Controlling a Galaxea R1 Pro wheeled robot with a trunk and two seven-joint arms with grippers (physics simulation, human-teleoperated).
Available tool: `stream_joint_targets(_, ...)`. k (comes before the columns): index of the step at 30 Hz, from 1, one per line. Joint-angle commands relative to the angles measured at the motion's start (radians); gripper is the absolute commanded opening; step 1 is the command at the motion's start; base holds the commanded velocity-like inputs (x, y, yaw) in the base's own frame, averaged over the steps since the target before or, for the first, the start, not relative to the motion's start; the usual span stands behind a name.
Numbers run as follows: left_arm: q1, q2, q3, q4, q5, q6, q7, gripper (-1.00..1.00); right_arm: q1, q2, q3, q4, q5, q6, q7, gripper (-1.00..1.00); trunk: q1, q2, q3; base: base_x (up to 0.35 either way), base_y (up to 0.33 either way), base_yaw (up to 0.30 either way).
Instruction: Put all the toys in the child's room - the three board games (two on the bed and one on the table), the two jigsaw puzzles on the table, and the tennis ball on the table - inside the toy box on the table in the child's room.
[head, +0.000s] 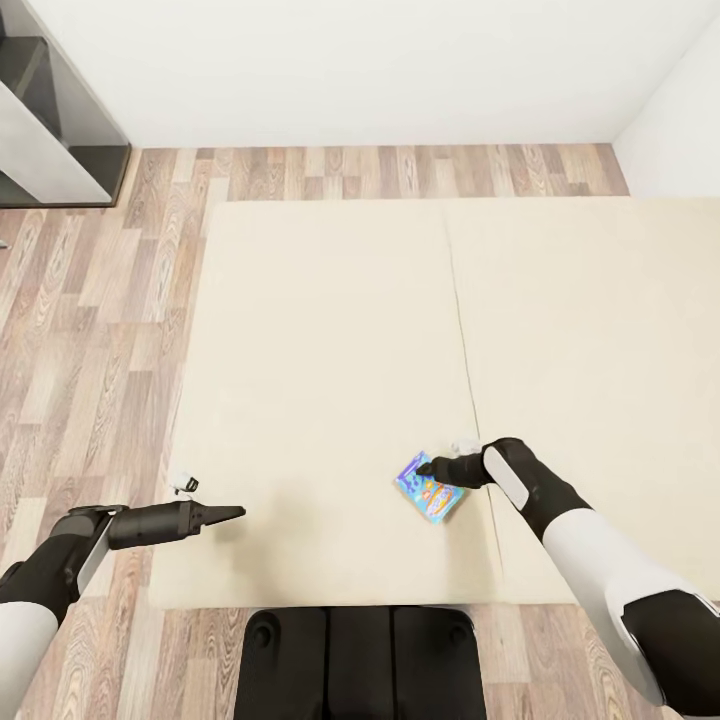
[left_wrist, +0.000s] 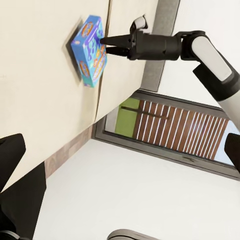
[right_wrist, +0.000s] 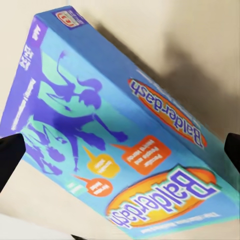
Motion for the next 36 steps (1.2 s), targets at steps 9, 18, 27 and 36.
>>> stream_joint_targets(9, 0.000, 0.000, 0.000, 0.000, 0.000, 0.011, -0.004, 1.00, 0.007, 0.001, 0.030, 0.006, 0.006, -0.027, 0.014, 1.00, 0.001, -0.002, -0.001, 0.000, 0.000, 0.000)
stream_joint_targets(18, 0.000, 0.000, -0.001, 0.000, 0.000, 0.011, -0.004, 1.00, 0.010, 0.012, 0.031, 0.010, -0.002, -0.024, 0.020, 1.00, 0.001, -0.002, -0.001, 0.000, 0.000, 0.000)
stream_joint_targets(27, 0.000, 0.000, 0.000, 0.000, 0.000, 0.011, -0.004, 1.00, 0.012, 0.030, 0.027, 0.010, -0.013, -0.018, 0.084, 1.00, 0.001, -0.002, -0.001, 0.000, 0.000, 0.000)
stream_joint_targets(36, 0.000, 0.000, 0.001, 0.001, 0.000, 0.011, -0.004, 1.00, 0.012, 0.031, 0.021, 0.010, -0.015, -0.018, 0.150, 1.00, 0.001, -0.002, -0.001, 0.000, 0.000, 0.000)
